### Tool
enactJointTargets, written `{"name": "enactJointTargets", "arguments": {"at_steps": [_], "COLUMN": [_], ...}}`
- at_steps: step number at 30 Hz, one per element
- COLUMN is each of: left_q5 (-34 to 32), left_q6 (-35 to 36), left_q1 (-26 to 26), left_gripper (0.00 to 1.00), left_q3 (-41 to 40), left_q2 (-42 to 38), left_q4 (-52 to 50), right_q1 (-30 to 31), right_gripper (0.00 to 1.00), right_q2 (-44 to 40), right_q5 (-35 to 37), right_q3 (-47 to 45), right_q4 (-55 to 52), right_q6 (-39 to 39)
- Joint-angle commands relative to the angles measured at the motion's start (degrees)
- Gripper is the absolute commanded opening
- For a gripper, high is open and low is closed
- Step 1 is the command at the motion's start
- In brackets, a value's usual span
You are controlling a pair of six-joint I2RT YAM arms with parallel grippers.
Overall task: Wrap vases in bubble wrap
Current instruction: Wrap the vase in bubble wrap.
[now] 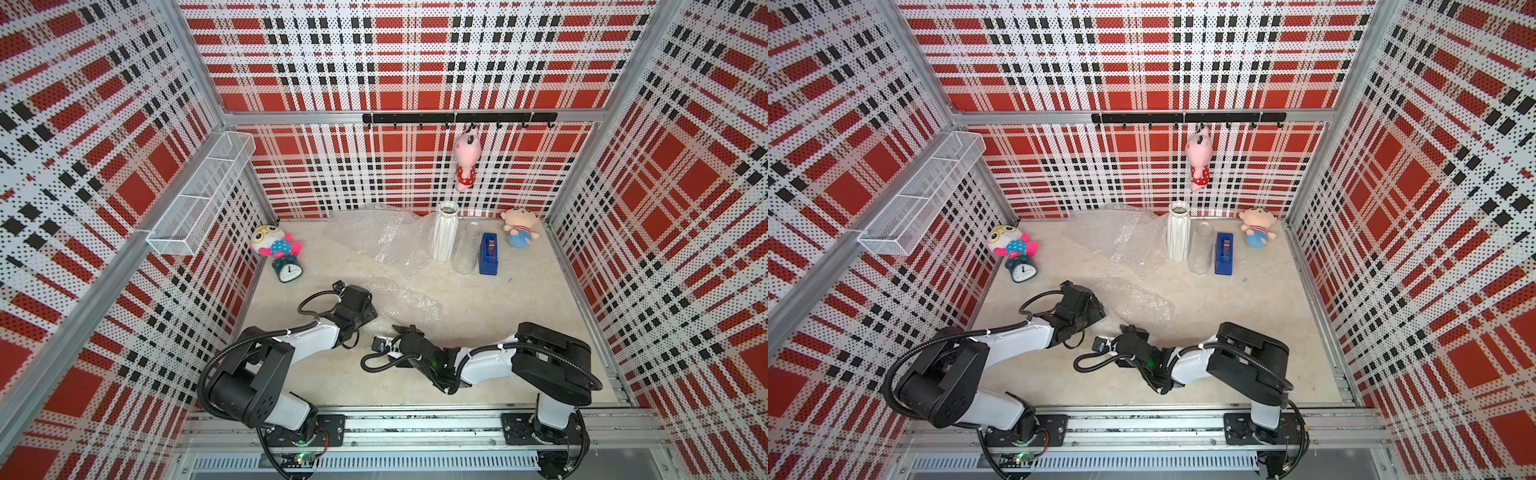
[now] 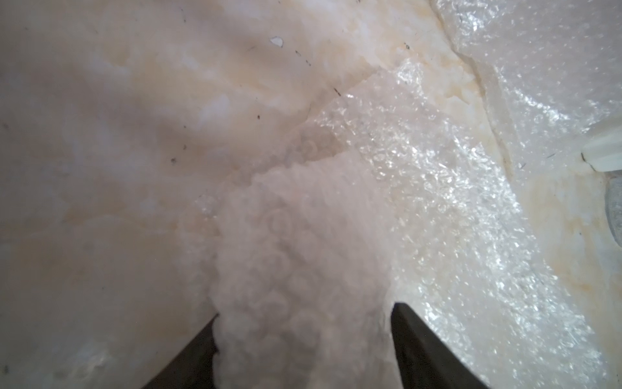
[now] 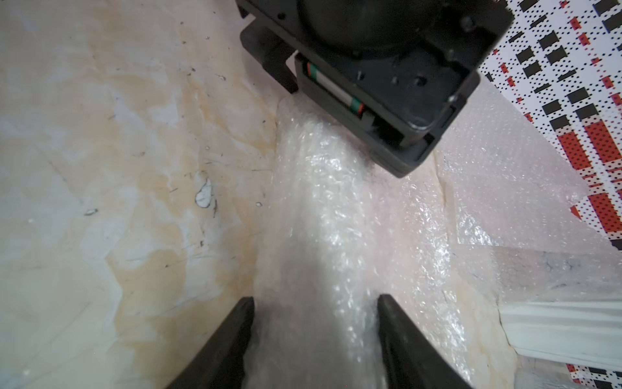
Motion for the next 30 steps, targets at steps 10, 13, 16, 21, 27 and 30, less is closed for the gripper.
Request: {"name": "enactJointTargets", "arguments": {"at_steps": [10,13,16,21,27,30], "left_q5": [1.0,-1.6,-3.4,-5.0,-6.2,-5.4], "left_q6": [2.8,3.0,2.6,2.3,0.2,0.0], "left_q1": [3.1,3.4,3.1,0.1,-3.9,-5.1], "left_gripper": [0.94,1.0,0.98,1.0,0.95,0.93], "left_q3": [3.6,4.0,3.6,2.8,2.4,2.3], "left_q2": [-3.7,-7.5,-12.0,-14.2,-10.7,-7.9], "left_q4": [-7.0,-8.2,-8.3,-8.0,-8.6,-7.3], "right_q1": [-2.2,-4.2,-6.3,-10.0,-16.9,-18.8], "right_gripper": [0.48,0.49,0.49,0.5,0.51,0.52], "right_q2": [-0.5,-1.7,-2.8,-2.9,-2.7,-2.7], "right_q5": [-8.1,-13.4,-18.2,-25.5,-35.0,-37.9], "right_q3": [-0.2,-1.0,-1.5,-1.0,-1.6,-1.9], "right_q4": [-7.9,-8.5,-9.0,-10.6,-10.2,-9.4], "right_q6": [15.4,19.6,23.8,29.5,35.8,36.3]}}
